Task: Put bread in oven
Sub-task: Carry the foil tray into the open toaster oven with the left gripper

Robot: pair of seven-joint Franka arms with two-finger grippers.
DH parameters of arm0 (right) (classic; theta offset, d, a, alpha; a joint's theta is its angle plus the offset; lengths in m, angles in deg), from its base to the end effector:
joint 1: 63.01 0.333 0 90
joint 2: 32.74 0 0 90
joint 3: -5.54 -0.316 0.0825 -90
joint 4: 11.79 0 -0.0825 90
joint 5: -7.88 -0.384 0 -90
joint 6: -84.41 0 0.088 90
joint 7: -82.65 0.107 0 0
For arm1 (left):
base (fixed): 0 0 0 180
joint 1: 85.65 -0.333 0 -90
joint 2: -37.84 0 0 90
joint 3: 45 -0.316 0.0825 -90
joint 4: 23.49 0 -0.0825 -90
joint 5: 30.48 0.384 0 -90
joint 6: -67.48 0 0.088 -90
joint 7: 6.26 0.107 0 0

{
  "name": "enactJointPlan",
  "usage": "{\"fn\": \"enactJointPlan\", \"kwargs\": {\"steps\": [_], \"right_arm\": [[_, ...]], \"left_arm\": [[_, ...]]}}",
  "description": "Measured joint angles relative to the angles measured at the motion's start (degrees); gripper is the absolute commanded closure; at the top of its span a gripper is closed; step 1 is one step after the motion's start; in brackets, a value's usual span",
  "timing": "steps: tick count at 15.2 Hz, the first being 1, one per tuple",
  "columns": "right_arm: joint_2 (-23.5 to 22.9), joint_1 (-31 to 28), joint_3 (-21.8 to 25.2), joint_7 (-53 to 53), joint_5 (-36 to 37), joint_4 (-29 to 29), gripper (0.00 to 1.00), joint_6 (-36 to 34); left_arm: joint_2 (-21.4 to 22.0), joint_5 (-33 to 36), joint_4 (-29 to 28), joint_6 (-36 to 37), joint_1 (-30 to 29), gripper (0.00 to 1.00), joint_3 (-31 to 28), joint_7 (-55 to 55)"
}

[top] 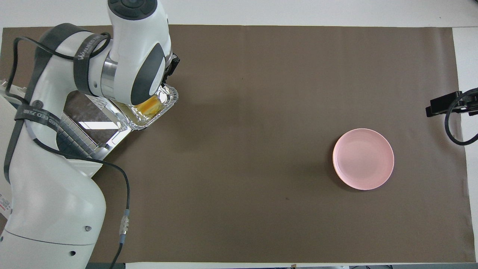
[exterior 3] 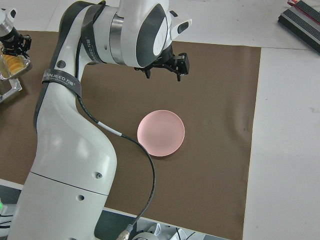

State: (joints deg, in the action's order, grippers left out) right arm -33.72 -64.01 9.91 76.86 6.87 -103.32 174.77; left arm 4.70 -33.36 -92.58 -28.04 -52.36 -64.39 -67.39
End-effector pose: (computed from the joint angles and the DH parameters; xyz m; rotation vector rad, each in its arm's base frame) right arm 0.5568 -0.0501 0.6030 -3.1212 -0.0107 0.0557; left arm 0.6684 -0.2307 0.4511 -2.7536 -1.1446 -0.0205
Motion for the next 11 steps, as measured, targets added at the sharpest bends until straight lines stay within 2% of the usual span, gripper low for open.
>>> {"fn": "enactJointPlan", "kwargs": {"steps": [11], "right_arm": [[0.0,0.0,0.0,0.0,0.0,0.0,0.0,0.0]], "left_arm": [[2.0,-1.5,-6.4,0.0,-8.4,1.0,-0.1,2.7]]}}
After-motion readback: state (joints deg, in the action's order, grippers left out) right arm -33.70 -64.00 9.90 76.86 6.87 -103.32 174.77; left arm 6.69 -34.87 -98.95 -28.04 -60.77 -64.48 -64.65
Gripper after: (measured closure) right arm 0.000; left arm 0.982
